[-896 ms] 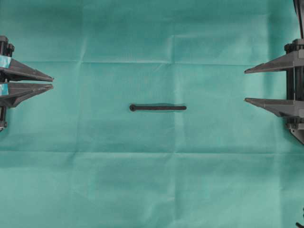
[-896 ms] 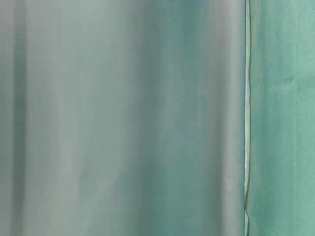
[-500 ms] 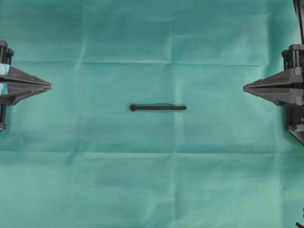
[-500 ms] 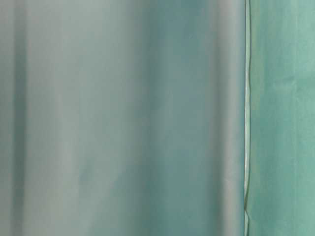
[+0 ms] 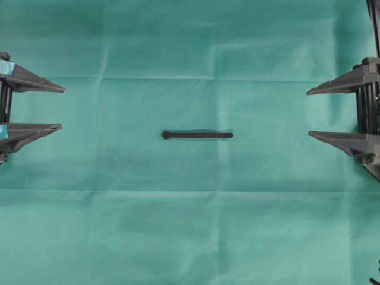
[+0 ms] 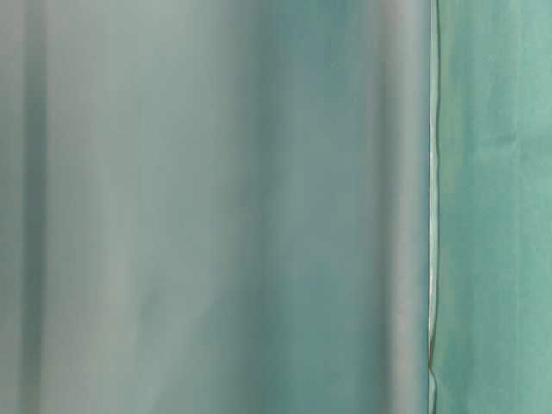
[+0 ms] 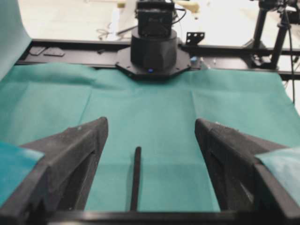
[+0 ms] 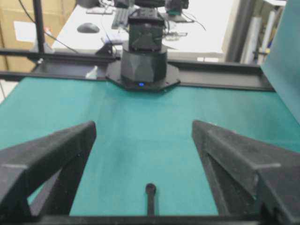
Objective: Peel off the Velcro with your right arm.
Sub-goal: 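Move the left gripper toward the black Velcro strap on the table, then lower the left gripper over the strap's left end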
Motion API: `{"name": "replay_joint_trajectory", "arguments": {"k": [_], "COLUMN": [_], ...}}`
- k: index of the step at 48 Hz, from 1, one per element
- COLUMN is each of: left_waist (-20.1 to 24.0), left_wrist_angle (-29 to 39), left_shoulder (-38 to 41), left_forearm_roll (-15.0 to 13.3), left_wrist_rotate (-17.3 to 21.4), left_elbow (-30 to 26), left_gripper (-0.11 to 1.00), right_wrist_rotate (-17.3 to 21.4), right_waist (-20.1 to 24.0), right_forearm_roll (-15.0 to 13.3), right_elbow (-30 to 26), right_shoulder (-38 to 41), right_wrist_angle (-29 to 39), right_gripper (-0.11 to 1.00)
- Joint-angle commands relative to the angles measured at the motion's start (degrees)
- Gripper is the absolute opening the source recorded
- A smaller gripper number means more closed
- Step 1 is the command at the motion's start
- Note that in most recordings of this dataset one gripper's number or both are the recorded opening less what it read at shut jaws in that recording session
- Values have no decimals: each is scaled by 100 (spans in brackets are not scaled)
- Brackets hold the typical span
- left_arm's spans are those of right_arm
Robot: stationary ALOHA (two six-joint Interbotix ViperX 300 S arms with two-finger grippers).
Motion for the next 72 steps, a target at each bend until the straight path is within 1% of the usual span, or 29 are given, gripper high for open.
{"name": "replay_joint_trajectory", "arguments": {"k": [1,3,12,26,34,45,54,64,72], "left_waist": [18,35,123,272,281,343,466,554,633], "left_wrist_angle": [-79,-105,-229,-659,-844,-923,-949,-940,-853], "left_shoulder": [123,211,615,1257,1863,2707,3261,3674,3876], "left_forearm_roll": [-9,-9,-9,-9,-9,-18,-18,-9,-18], "left_wrist_rotate": [0,0,18,35,35,44,53,62,44], "left_elbow": [-114,-141,-343,-633,-888,-1450,-1802,-2083,-2250], "left_gripper": [84,84,84,84,84,83,83,83,83], "right_wrist_rotate": [9,0,0,0,0,0,0,0,0], "right_waist": [-18,-26,-35,-35,-35,-35,-35,-35,-35], "right_forearm_roll": [0,0,-9,-18,-9,-26,-26,-26,-79], "right_elbow": [-62,-70,-62,-26,-18,0,9,18,18], "right_shoulder": [18,18,35,79,105,132,141,141,141], "right_wrist_angle": [-62,-62,-70,-185,-237,-264,-272,-316,-334], "right_gripper": [82,84,83,83,83,83,83,83,83]}}
